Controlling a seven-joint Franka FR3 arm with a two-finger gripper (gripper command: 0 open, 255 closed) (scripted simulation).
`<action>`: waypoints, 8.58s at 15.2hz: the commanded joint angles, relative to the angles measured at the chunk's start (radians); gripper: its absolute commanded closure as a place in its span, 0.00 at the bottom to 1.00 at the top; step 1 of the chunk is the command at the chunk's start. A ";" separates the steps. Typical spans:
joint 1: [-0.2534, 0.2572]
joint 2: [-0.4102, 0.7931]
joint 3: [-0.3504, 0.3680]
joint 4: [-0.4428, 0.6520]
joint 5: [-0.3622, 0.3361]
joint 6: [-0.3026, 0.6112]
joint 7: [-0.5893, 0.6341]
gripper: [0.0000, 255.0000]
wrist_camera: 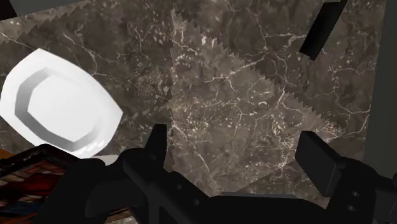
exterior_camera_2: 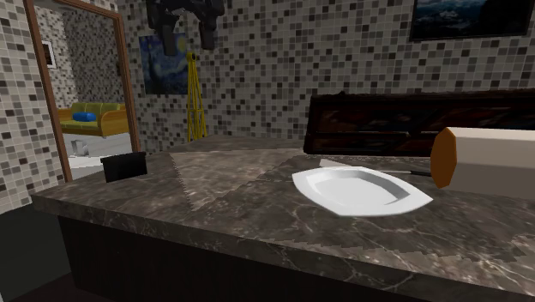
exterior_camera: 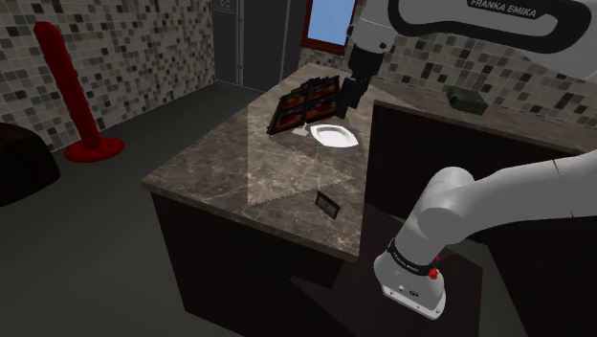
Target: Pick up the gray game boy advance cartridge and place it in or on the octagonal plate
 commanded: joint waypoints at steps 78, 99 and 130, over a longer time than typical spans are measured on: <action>-0.346 0.109 0.877 -0.270 0.178 0.329 0.830 0.00; -0.021 -0.005 0.436 -0.520 0.356 0.458 0.217 1.00; -0.110 -0.041 0.272 -0.306 0.208 0.201 0.124 1.00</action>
